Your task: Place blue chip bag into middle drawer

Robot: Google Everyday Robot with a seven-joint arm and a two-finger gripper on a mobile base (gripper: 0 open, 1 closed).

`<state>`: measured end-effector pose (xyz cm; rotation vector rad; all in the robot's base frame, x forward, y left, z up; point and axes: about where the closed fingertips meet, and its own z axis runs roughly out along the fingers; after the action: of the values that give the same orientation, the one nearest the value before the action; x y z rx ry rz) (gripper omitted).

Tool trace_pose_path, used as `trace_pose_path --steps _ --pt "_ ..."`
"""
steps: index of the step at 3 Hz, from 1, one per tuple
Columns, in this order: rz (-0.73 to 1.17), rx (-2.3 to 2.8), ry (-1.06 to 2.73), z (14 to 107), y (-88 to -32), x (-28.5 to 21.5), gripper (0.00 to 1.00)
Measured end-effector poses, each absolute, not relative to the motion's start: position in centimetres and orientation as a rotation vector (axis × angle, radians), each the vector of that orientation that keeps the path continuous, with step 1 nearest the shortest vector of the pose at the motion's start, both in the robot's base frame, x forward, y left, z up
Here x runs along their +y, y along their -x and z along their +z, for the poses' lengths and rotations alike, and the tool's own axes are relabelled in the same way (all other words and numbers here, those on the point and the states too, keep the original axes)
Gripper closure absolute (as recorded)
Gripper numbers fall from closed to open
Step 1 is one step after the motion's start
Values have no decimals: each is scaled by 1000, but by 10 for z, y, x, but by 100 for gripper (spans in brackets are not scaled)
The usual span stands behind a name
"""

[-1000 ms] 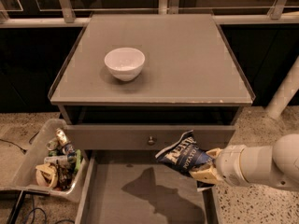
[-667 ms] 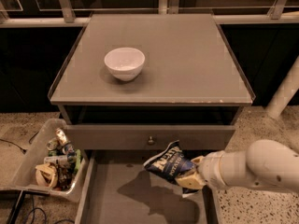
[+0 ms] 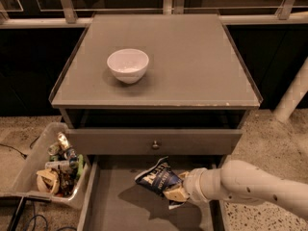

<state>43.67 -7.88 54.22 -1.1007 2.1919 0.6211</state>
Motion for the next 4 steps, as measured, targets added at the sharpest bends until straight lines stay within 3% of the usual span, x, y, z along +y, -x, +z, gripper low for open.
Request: trace_pose_path --steps 2,4 --pt "524 2194 1037 462 -464 -74 100" --pt "530 2211 1022 457 -465 -72 100"
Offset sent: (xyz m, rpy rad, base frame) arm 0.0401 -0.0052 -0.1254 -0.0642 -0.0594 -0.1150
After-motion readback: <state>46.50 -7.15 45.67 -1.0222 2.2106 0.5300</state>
